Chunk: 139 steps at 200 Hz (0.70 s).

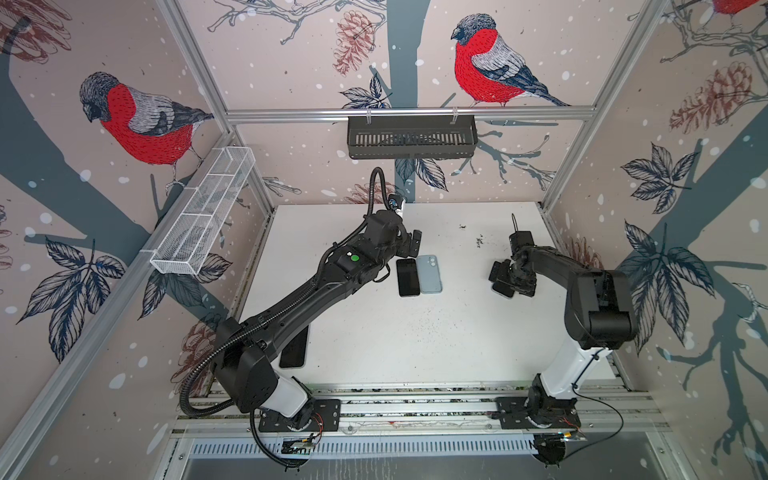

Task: Take the phone out of the phone case

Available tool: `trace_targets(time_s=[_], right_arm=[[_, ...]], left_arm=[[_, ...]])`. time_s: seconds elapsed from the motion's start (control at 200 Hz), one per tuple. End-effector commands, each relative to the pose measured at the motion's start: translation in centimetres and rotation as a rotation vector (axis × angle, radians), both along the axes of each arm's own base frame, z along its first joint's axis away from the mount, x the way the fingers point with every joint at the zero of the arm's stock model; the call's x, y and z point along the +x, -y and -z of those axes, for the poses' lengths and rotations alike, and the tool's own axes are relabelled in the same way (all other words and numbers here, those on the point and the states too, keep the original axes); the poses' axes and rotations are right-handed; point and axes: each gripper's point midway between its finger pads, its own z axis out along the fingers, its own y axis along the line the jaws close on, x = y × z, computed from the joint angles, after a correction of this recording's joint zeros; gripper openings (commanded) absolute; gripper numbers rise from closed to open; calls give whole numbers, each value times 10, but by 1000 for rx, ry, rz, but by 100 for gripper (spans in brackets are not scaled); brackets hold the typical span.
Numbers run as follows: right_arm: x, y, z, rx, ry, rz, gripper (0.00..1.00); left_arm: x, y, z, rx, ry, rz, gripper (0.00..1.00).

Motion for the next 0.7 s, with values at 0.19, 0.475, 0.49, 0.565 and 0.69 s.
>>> trace_targets(time_s=[0.19, 0.475, 0.49, 0.565, 0.69], right_arm=[[-6, 2, 9, -16, -32, -17, 93], [-8, 3, 14, -12, -37, -17, 82], [-7, 3, 14, -12, -36, -18, 82], [-8, 2, 15, -12, -37, -21, 79], [-9, 1, 16, -6, -31, -25, 74]], left_arm=[[4, -1, 3, -6, -9, -18, 98], [6, 3, 4, -8, -14, -10, 98], [6, 3, 5, -7, -16, -9, 98], [6, 4, 6, -6, -18, -9, 98], [8, 3, 8, -5, -21, -9, 98]])
